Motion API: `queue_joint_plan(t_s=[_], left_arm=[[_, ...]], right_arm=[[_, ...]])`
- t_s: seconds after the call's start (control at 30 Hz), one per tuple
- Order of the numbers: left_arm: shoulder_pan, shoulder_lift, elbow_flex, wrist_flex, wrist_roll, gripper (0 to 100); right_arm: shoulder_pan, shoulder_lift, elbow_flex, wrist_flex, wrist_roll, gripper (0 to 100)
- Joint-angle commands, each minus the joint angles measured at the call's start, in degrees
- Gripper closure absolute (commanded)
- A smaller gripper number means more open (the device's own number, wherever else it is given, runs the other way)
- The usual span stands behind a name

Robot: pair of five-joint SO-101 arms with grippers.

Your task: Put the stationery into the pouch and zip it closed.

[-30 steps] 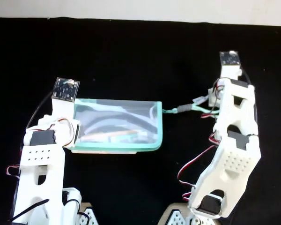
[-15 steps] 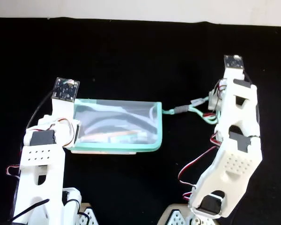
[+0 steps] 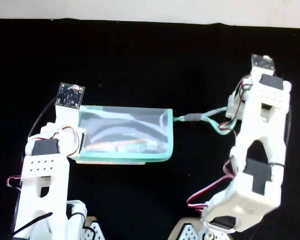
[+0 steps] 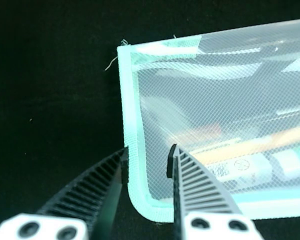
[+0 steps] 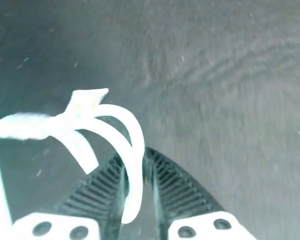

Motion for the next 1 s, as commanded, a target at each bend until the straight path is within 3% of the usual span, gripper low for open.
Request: queue_joint_plan(t_s=[0.0, 0.23, 0.37, 0.6, 0.97], left_arm=[[0.84, -0.4, -0.4, 0.7, -0.18, 84], [1.19, -0.4, -0.48, 0.79, -0.18, 84], [6.64, -0.4, -0.4, 2.11, -0.18, 84], [15.25, -0.48, -2.59, 3.08, 6.77, 84], [15.52, -0.48, -12.0, 3.16, 8.0, 84]], right_arm=[[0.04, -10.24, -0.31, 5.58, -0.7, 99.2], [-0.13, -24.75, -0.31, 14.46, -0.7, 99.2], [-0.13, -33.63, -0.4, 17.36, -0.7, 99.2], [-5.58, -47.25, -0.31, 17.63, -0.62, 99.2], [-15.25, -55.69, -1.01, 14.2, -0.53, 99.2]])
